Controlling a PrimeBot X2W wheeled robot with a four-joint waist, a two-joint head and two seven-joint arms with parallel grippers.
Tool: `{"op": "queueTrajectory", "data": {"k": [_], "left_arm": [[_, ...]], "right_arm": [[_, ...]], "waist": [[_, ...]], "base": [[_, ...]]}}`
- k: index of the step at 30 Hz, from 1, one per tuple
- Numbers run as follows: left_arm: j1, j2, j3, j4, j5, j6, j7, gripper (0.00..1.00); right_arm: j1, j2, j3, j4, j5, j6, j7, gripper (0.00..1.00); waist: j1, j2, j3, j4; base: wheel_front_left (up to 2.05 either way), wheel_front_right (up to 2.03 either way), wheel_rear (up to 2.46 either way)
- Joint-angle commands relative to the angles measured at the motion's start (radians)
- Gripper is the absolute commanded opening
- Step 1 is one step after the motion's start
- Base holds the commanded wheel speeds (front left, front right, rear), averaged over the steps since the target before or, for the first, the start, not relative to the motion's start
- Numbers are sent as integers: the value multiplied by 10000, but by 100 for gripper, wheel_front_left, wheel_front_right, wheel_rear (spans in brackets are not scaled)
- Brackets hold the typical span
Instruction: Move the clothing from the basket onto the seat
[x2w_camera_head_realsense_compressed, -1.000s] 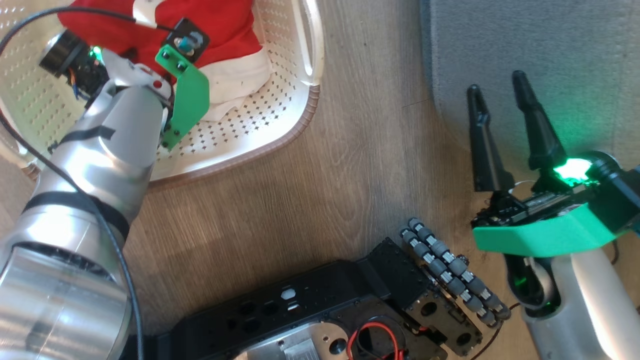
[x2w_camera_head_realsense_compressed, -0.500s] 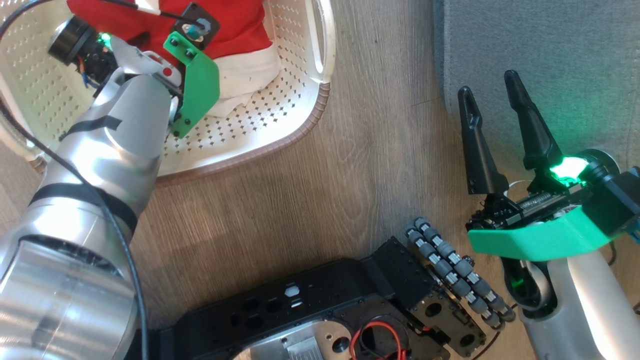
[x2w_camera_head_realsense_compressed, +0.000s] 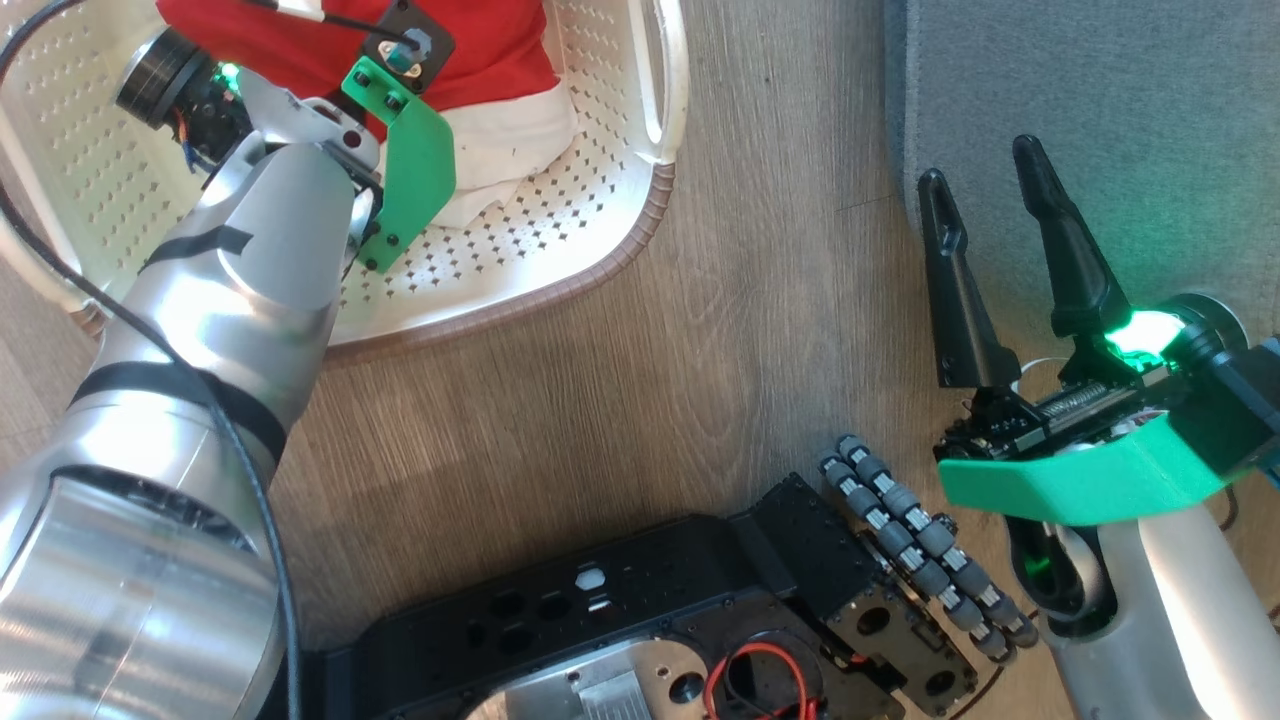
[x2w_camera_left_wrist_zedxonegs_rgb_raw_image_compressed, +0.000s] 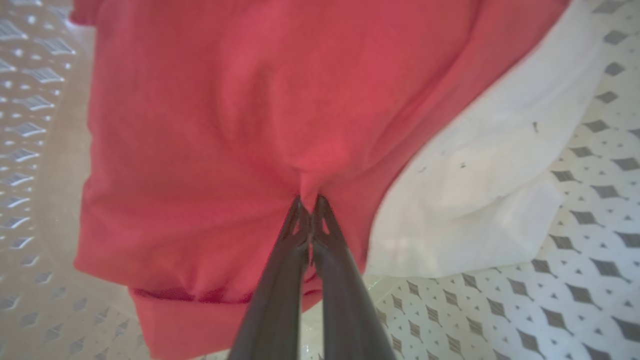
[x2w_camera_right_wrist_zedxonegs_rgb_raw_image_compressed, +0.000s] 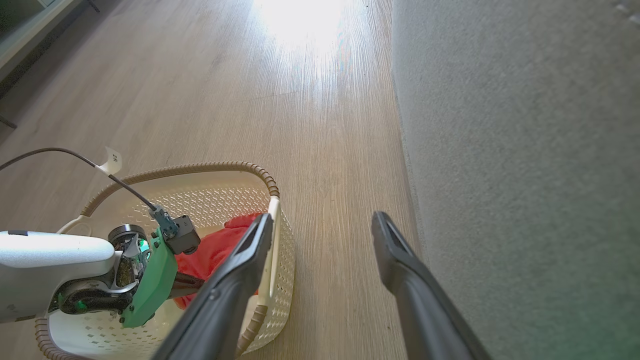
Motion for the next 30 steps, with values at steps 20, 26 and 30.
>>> {"op": "queueTrajectory", "data": {"k": [20,26,30], "left_arm": [[5,226,85,-121,-535,471,-873,0],[393,317,348,-121,-939,675,-1468,0],[1015,240,482,-121,-1239,663,-2033,0]], "right_arm": [[-439,194,-31,205,602,71,6,100],[-1040,289,19,648,1067,71,6,100],[-1167,198,-98,965,1100,71,6,100]], "waist": [[0,0,-724,-173],[0,0,-1420,-278],[0,0,-2460,-98]], "base": [[0,0,0],[0,0,0],[0,0,0]]}}
